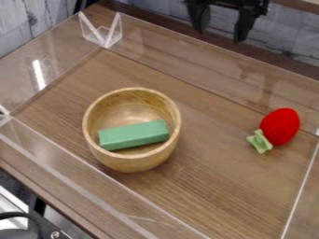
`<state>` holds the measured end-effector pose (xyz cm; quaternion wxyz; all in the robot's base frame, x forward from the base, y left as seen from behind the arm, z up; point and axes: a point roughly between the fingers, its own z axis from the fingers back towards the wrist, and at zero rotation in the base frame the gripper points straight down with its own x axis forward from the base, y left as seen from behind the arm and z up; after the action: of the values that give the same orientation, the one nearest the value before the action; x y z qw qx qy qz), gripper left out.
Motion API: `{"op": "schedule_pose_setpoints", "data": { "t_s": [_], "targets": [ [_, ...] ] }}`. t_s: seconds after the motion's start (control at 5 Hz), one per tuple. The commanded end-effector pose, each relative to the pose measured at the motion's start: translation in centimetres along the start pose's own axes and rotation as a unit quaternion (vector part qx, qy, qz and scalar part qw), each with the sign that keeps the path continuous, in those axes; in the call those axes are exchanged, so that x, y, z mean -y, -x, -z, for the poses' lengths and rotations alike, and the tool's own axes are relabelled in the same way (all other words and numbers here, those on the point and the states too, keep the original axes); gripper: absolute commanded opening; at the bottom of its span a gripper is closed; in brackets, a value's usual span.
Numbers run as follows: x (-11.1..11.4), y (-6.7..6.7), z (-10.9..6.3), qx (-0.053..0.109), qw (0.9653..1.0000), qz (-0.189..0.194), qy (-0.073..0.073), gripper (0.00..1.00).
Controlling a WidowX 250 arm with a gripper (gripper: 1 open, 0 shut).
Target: Move the red fruit to the right side of the table
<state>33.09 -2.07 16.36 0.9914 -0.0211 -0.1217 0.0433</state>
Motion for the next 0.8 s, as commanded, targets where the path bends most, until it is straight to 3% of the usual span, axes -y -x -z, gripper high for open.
{"op": "schedule_pose_setpoints", "data": {
  "t_s": [0.0, 0.4, 0.6],
  "targets": [
    [0.2, 0.3, -0.3, 0.016, 0.9999, 0.0, 0.001, 1.0],
    [0.9, -0.3, 2.9, 0.002, 0.997, 0.076, 0.014, 1.0],
    [0.4, -1.1, 3.7, 0.008, 0.9942, 0.106, 0.015, 1.0]
  ]
}}
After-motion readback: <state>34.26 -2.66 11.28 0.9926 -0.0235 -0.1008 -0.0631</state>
